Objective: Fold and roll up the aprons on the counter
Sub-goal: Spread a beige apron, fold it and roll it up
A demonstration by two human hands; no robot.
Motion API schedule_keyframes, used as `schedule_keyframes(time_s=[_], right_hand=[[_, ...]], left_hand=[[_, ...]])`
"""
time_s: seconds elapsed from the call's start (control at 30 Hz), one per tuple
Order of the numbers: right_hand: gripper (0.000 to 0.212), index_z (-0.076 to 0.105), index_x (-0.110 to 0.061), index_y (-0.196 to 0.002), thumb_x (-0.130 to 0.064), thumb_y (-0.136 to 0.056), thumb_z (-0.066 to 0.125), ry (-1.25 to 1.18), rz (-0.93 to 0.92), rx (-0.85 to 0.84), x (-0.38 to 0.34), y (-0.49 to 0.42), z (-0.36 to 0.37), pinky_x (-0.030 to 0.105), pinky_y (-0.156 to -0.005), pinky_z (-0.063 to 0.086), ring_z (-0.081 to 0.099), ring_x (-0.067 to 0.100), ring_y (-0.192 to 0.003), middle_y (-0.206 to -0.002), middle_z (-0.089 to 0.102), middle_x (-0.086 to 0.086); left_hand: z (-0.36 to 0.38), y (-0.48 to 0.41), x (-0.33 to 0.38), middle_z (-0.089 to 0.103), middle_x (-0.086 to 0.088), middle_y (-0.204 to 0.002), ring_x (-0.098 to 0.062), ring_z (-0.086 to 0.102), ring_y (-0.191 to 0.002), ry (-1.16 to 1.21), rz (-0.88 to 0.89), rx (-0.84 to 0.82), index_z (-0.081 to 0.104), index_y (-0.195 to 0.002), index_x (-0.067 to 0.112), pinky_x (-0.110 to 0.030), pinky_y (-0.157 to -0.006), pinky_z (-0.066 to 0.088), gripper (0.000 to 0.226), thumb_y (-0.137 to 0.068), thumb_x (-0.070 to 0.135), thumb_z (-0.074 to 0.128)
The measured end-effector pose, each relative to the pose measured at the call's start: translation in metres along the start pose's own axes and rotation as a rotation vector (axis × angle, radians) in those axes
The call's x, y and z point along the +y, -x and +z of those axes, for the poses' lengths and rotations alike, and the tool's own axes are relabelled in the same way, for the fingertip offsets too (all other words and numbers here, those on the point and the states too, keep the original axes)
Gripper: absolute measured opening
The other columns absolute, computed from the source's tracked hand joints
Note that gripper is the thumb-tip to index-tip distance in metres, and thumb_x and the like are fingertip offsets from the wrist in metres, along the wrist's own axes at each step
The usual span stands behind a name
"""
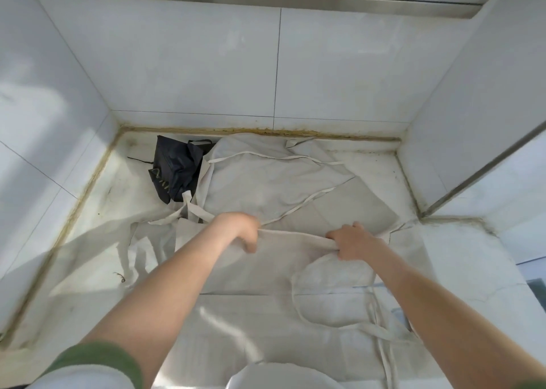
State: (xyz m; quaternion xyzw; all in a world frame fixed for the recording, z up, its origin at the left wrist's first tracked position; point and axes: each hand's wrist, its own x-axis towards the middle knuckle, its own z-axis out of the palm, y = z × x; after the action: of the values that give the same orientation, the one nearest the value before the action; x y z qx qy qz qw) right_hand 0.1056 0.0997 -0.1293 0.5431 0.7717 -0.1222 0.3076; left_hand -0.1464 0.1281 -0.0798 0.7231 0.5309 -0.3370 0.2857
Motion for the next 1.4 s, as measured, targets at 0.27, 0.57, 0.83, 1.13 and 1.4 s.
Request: schedule_keyframes(time_s=[0.27, 0.57, 0.83, 1.13, 1.4], right_hand=[[0.036, 0.055, -0.017, -0.118, 0.000, -0.090, 0.040, -0.232, 0.196, 0.216, 0.000, 0.023, 0.008, 0.034, -0.084, 0.046, 0.057, 0.027, -0.108, -0.115, 0.057, 0.006], [0.060, 0.023, -0.026, -0.147, -0.006, -0.092, 0.038, -0.125, 0.122, 0.398, 0.006, 0.064, -0.006, 0.037, -0.079, 0.047, 0.058, 0.026, -0.108, -0.123, 0.056, 0.003], [0.075, 0.012, -0.044, -0.149, -0.012, -0.089, 0.042, -0.367, -0.055, 0.005, -0.016, 0.091, 0.029, 0.029, -0.070, 0.039, 0.056, 0.024, -0.094, -0.091, 0.048, -0.003], [0.025, 0.065, -0.019, -0.098, -0.040, -0.095, 0.052, -1.007, 0.029, 0.082, -0.008, 0.107, 0.034, 0.022, -0.067, 0.043, 0.057, 0.014, -0.070, -0.078, 0.060, 0.000], [0.051, 0.044, -0.009, -0.134, -0.021, -0.087, 0.057, -0.615, 0.658, 0.881, 0.074, 0.107, 0.027, 0.043, -0.102, 0.024, 0.041, 0.032, -0.122, -0.129, 0.047, 0.010]], left_hand=[[0.022, 0.016, 0.012, 0.061, -0.010, -0.121, -0.031, 0.059, -0.112, -0.013, -0.097, 0.382, 0.060, -0.121, 0.012, -0.033, -0.085, 0.046, 0.038, -0.091, 0.000, 0.041], [0.040, 0.038, 0.002, 0.050, -0.002, -0.131, -0.025, 0.046, -0.124, -0.324, 0.156, 0.735, 0.039, -0.142, 0.028, -0.034, -0.097, 0.037, 0.056, -0.092, 0.002, 0.038], [0.062, 0.050, 0.019, 0.063, -0.001, -0.110, -0.022, 0.063, -0.085, 0.058, 0.036, -0.109, 0.050, -0.132, 0.023, -0.035, -0.086, 0.052, 0.060, -0.086, 0.063, 0.052], [0.069, 0.006, 0.061, 0.041, -0.009, -0.141, -0.028, 0.038, -0.132, 0.008, 0.119, 0.449, 0.040, -0.142, 0.021, -0.036, -0.105, 0.034, 0.044, -0.098, 0.028, 0.044], [0.077, -0.023, 0.117, 0.002, -0.008, -0.160, -0.027, 0.009, -0.147, -0.040, 0.282, 0.335, 0.016, -0.152, 0.028, -0.037, -0.118, 0.012, 0.071, -0.092, 0.021, 0.052]])
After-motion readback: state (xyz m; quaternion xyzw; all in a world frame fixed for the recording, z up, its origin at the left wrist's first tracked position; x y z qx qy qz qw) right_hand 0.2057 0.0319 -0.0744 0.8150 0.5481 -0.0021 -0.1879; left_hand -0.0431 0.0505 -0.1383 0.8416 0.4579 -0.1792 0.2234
